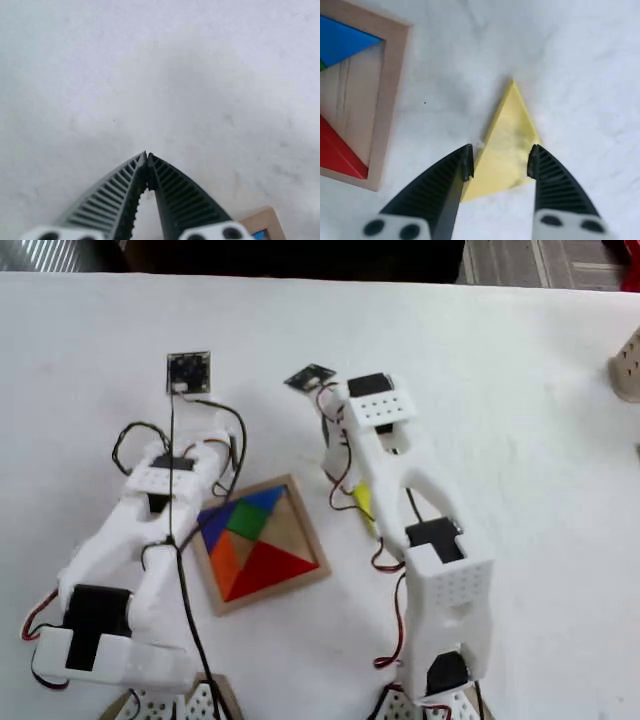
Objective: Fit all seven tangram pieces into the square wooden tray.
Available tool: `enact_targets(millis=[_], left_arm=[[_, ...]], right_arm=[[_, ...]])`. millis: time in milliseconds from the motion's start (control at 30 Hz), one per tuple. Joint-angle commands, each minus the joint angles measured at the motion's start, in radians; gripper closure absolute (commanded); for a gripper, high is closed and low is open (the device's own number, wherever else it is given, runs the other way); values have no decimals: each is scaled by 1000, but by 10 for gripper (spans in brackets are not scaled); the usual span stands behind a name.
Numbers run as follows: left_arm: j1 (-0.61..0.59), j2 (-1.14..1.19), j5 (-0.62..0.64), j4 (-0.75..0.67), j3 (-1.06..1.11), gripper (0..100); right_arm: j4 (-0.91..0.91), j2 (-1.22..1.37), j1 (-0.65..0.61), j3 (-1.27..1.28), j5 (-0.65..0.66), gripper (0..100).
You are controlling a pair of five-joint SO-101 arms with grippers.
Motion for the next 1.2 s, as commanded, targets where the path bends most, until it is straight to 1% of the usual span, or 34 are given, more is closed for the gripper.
enact_targets(millis=[0,33,133,200,367,467,600,733,800,1033,1167], left_arm=[[1,-7,-6,0,-51,976],[1,-7,-6,0,-51,976],[1,-7,-6,0,-51,976],[1,-7,-6,0,-51,976],[2,-7,-6,0,-51,976],[2,-7,-6,2,-51,976],[2,-7,-6,3,-51,976],[2,-7,-6,3,-51,976],[2,-7,-6,5,-51,976],[1,-7,-6,6,-51,976],[1,-7,-6,6,-51,976]], right_arm=[[25,-65,-5,-17,-8,831],[39,-67,-5,-17,-9,829],[67,-76,4,-14,-84,828],[47,-110,30,29,-92,827],[-105,-286,53,278,-98,758],[-225,-381,51,420,-100,739],[-309,-410,45,522,-101,676],[-340,-372,12,532,-163,578],[-340,-351,-7,531,-163,547],[-328,-239,-10,470,-169,540],[-226,-143,-5,351,-170,541]])
